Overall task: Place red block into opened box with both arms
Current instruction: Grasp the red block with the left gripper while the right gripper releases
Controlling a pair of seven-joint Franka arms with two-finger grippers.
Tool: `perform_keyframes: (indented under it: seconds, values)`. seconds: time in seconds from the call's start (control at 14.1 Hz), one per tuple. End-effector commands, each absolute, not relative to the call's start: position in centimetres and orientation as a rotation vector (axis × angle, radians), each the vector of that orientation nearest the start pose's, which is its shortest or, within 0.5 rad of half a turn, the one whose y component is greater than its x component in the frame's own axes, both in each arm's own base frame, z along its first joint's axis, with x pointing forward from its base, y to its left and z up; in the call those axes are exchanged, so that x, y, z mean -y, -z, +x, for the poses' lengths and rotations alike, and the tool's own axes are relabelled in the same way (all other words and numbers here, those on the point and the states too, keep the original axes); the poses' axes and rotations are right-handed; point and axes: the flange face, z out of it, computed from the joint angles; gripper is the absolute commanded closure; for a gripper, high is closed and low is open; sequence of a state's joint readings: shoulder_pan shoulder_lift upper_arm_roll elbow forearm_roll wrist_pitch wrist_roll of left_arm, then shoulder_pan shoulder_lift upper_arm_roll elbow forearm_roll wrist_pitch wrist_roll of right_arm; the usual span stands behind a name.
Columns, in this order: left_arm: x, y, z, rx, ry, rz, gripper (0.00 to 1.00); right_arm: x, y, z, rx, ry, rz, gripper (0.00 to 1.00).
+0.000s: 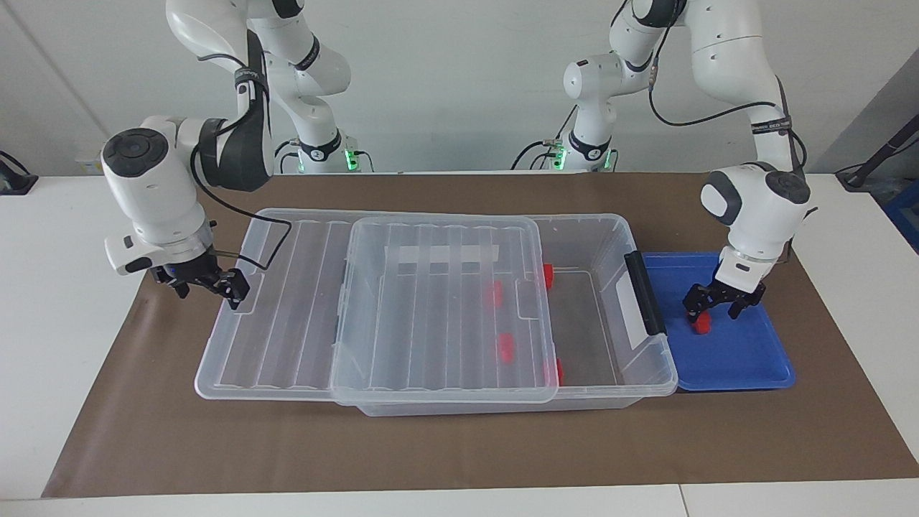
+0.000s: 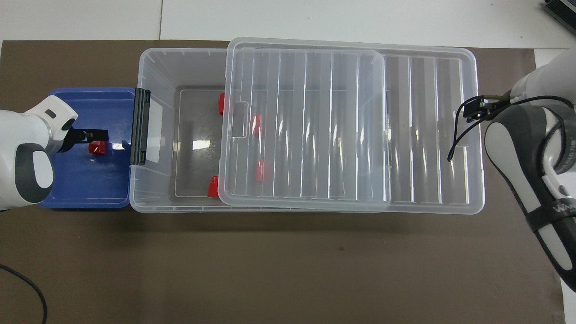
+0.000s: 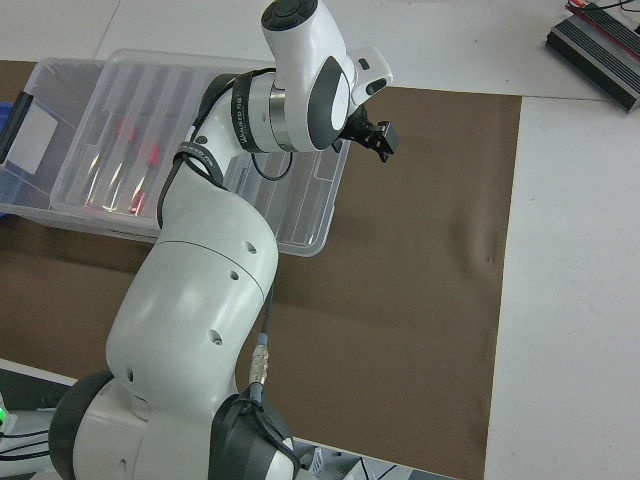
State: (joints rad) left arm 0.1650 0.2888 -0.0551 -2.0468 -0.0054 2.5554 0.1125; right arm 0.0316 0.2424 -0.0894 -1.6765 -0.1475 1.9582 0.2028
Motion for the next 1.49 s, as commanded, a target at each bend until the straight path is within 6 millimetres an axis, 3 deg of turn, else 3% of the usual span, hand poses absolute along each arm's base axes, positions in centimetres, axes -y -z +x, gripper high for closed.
perform_keyframes:
  seconds: [0.0, 0.36, 0.57, 0.71, 0.85, 0.99, 1.07, 1.21, 1.42]
  values:
    - [-7.0, -31.3, 60.3, 0.021, 0.365, -3.116, 0.00, 5.2, -47.3, 63.0, -0.263, 0.071, -3.310, 0.00]
    - [-6.9, -30.3, 59.3, 0.018, 0.332, -3.122, 0.00, 5.8, -47.5, 62.9, -0.250, 0.072, -3.308, 0.00]
    - [-6.9, -29.5, 58.5, 0.020, 0.331, -3.121, 0.03, 4.4, -48.8, 62.8, -0.225, 0.111, -3.292, 0.00]
    - [-6.8, -29.4, 58.4, 0.018, 0.343, -3.118, 0.30, 4.3, -49.7, 62.8, -0.230, 0.114, -3.286, 0.00]
    - [-6.8, -29.4, 58.4, 0.001, 0.343, -3.117, 0.69, 4.0, -51.4, 62.3, -0.254, 0.137, -3.240, 0.00]
    - [-7.0, -29.4, 58.4, -0.011, 0.335, -3.116, 0.93, 3.5, -53.8, 61.3, -0.280, 0.139, -3.179, 0.00]
    - [-7.0, -29.4, 58.4, -0.011, 0.331, -3.117, 1.00, 3.5, -55.4, 60.6, -0.285, 0.152, -3.167, 0.00]
    - [-6.7, -30.4, 59.2, -0.012, 0.338, -3.117, 1.00, 3.5, -58.2, 59.2, -0.289, 0.154, -3.162, 0.00]
    - [-6.2, -35.4, 61.6, -0.024, 0.258, -3.134, 1.00, 3.5, -61.8, 57.3, -0.297, 0.129, -3.161, 0.00]
